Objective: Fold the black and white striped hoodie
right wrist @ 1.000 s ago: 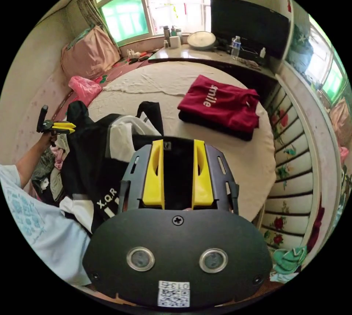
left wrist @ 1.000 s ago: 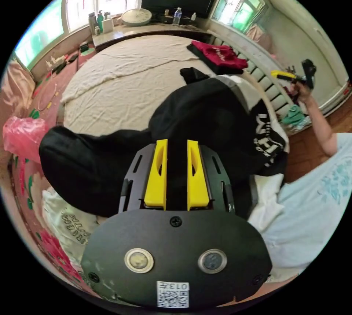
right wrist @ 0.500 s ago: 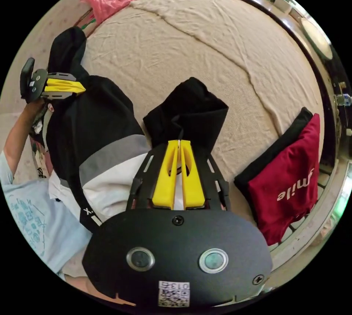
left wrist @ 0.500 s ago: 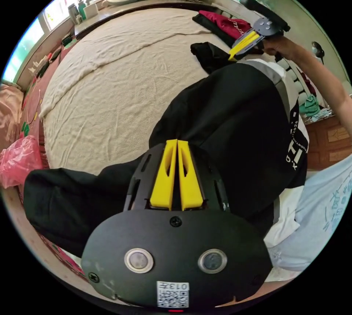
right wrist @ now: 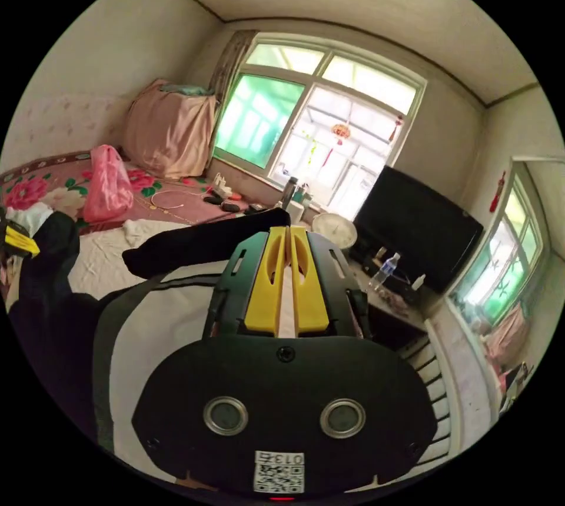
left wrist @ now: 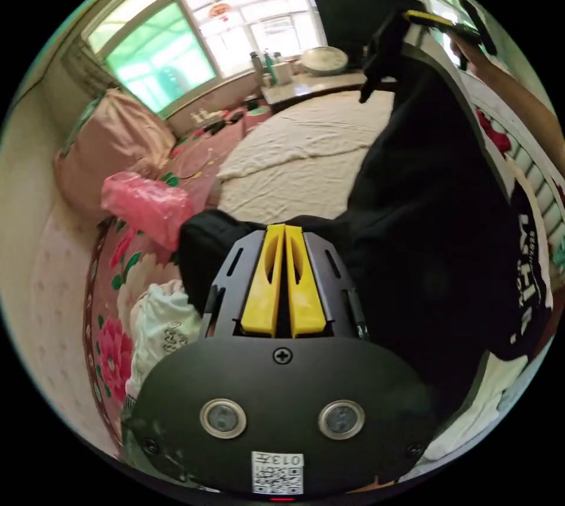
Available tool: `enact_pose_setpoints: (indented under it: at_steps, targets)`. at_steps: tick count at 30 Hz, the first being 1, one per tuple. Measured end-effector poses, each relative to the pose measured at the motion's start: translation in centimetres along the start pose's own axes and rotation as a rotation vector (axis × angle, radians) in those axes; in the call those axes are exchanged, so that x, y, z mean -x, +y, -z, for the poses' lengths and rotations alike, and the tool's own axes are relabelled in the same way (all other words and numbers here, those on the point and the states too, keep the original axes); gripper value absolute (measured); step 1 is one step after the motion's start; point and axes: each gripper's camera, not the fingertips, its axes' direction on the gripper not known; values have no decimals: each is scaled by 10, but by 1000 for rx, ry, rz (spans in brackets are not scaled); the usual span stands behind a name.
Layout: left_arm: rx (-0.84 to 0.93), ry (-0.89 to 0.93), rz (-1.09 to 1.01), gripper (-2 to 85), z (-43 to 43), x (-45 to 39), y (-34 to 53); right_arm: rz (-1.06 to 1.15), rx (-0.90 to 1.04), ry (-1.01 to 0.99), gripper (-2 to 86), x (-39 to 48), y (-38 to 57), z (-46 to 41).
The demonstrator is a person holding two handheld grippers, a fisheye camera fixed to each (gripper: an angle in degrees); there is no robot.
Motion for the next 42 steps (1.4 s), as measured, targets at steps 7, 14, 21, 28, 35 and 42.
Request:
enact_pose_setpoints:
  at_steps: [7,14,21,28,35,42]
  targets:
    - [199,-12,260,167,-62,80,40,-181,378,-177,93,-44,58,-41]
    - [309,50,230,27,-99,61,56,-112,527,-228,102,-107,145,74]
    - [153,-69,353,4,-19,81,110,-222,873,-222,133,-142,286,107]
    - [129,-97,404,3,0,76,142,-263,950,-394,25,-141,315,86]
    - [59,-163,398,2,14,84,138,-535,444,-358,3,-236,259,185]
    - [74,-145,470,9,-56,87,119,-744,427,-183,15,-288,282,125]
